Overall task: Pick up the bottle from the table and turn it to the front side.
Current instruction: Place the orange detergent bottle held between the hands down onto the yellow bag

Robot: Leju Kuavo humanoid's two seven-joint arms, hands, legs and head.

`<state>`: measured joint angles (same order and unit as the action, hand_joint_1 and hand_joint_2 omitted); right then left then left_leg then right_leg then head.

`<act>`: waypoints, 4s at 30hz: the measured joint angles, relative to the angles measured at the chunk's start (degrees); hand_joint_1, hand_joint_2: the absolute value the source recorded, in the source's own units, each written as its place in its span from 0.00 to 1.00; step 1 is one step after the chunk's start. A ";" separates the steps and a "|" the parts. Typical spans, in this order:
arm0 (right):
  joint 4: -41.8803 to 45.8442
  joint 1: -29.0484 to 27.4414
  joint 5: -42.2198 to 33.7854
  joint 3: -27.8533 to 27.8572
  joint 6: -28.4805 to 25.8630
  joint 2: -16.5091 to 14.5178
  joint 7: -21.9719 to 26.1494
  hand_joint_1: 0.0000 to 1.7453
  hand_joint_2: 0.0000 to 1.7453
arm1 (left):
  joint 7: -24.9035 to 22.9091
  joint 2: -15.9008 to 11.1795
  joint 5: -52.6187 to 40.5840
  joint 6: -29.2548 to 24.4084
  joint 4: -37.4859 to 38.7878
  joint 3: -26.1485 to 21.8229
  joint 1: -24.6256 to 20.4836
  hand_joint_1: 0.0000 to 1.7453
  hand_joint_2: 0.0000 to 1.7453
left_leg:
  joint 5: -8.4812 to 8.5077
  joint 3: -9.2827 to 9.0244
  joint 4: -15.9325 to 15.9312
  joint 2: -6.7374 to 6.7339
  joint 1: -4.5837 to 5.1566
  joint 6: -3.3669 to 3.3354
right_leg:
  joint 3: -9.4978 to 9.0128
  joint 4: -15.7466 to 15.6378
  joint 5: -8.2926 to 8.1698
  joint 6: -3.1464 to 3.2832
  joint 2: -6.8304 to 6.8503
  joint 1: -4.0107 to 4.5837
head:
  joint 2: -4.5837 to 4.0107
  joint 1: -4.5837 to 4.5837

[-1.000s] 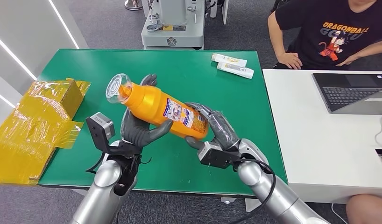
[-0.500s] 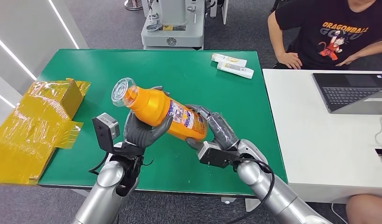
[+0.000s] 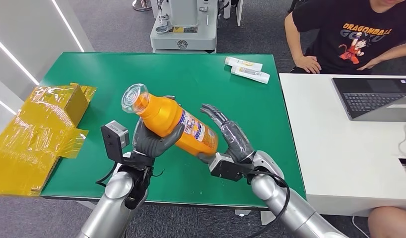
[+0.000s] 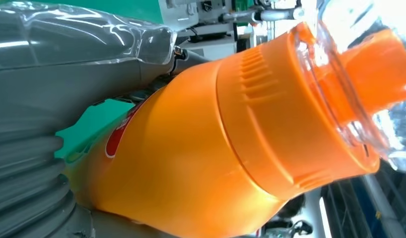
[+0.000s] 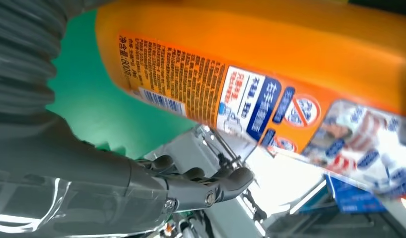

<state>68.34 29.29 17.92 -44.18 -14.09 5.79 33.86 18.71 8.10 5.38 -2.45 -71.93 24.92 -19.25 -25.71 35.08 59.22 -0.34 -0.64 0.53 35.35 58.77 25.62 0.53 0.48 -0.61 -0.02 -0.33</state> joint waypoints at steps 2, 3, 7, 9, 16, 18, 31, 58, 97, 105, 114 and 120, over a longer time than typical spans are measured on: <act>1.55 -0.77 0.45 0.09 -2.49 0.02 -1.57 0.00 1.00 | 0.03 -0.02 -0.05 -0.53 0.00 -0.01 0.00 1.00 1.00 | 0.00 0.00 0.00 0.00 0.00 0.00 | 0.00 0.00 0.00 0.00 0.00 0.00 | 0.00 0.00; 2.54 -1.28 0.66 0.21 -3.66 0.03 -2.28 0.00 1.00 | 0.05 -0.04 -0.11 -0.78 0.00 -0.01 0.00 1.00 1.00 | 0.00 0.00 0.00 0.00 0.00 0.00 | 0.00 0.00 0.00 0.00 0.00 0.00 | 0.00 0.00; 7.54 -3.30 1.35 1.19 -7.66 0.41 -3.73 0.00 1.00 | 0.07 -0.32 -0.58 -1.51 0.00 -0.01 0.14 1.00 1.00 | 0.00 0.01 0.00 0.00 0.00 0.00 | 0.01 0.00 0.01 0.00 0.00 0.00 | 0.00 0.00; 9.97 -4.23 1.49 1.72 -8.70 0.71 -4.06 0.00 1.00 | 0.07 -0.50 -0.98 -2.01 0.00 -0.01 0.16 1.00 1.00 | 0.00 0.01 -0.01 0.00 0.00 0.00 | 0.01 0.00 0.01 0.00 0.00 0.00 | 0.00 0.00; 17.41 -8.31 1.96 3.51 -10.71 1.59 -4.62 0.00 1.00 | -0.03 -1.57 -6.37 -6.76 -0.37 -0.28 0.21 1.00 1.00 | 0.00 0.01 -0.01 0.00 0.00 0.00 | 0.00 0.00 0.01 0.01 0.01 0.00 | 0.00 0.01; 19.34 -10.26 2.44 4.16 -11.32 1.77 -4.59 0.00 1.00 | -0.90 -2.44 -11.08 -9.70 -1.48 -1.01 0.27 1.00 1.00 | 0.00 0.02 -0.02 0.00 -0.01 0.00 | 0.00 0.00 0.01 0.01 0.01 0.01 | 0.00 0.01; 25.56 -20.26 4.56 7.02 -12.41 1.94 -3.19 0.00 1.00 | -6.28 -13.57 -34.87 -10.65 -4.74 -11.60 -6.21 1.00 1.00 | 0.05 0.00 -0.08 -0.01 -0.08 0.09 | 0.03 0.01 0.05 0.13 0.00 0.09 | 0.00 0.01; 30.35 -24.50 6.45 8.19 -6.55 1.73 -3.67 0.00 1.00 | -12.94 -30.58 -69.62 -10.08 18.68 -8.13 -15.23 1.00 1.00 | -0.01 -0.02 -0.12 -0.18 -0.07 0.20 | 0.10 0.04 0.05 0.15 -0.17 0.08 | 0.00 0.02; 27.83 -24.96 1.72 8.14 -6.35 2.86 -4.61 0.00 1.00 | -13.75 -28.56 -80.11 -29.73 44.36 -10.11 -6.50 0.86 1.00 | -0.04 0.02 -0.14 -0.15 -0.09 0.24 | 0.11 0.04 0.11 0.21 -0.14 0.09 | 0.00 0.02; 26.96 -24.25 1.12 7.72 -6.35 3.33 -4.63 0.00 1.00 | -13.74 -28.48 -80.19 -29.76 44.91 -11.40 -5.66 0.00 1.00 | -0.04 0.02 -0.14 -0.14 -0.09 0.24 | 0.11 0.04 0.11 0.22 -0.13 0.09 | 0.00 0.02; 26.83 -24.27 0.78 7.11 -6.73 4.27 -4.64 0.00 1.00 | -14.26 -27.83 -80.30 -30.27 44.92 -12.89 -5.68 0.00 1.00 | -0.05 0.00 -0.14 -0.15 -0.08 0.26 | 0.10 0.04 0.11 0.22 -0.13 0.09 | 0.00 0.03; 26.76 -24.07 -0.13 6.55 -7.90 4.86 -4.56 0.00 1.00 | -14.11 -26.83 -81.20 -31.75 44.92 -15.15 -5.26 0.00 1.00 | -0.05 0.00 -0.14 -0.14 -0.09 0.26 | 0.10 0.04 0.10 0.22 -0.13 0.09 | 0.00 0.02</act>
<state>95.10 5.22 17.79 -37.63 -21.99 10.66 29.30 4.60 -18.73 -75.82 -34.20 -27.02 9.77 -24.52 -25.76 35.07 59.08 -0.48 -0.73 0.79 35.45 58.81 25.72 0.75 0.35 -0.53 -0.02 -0.31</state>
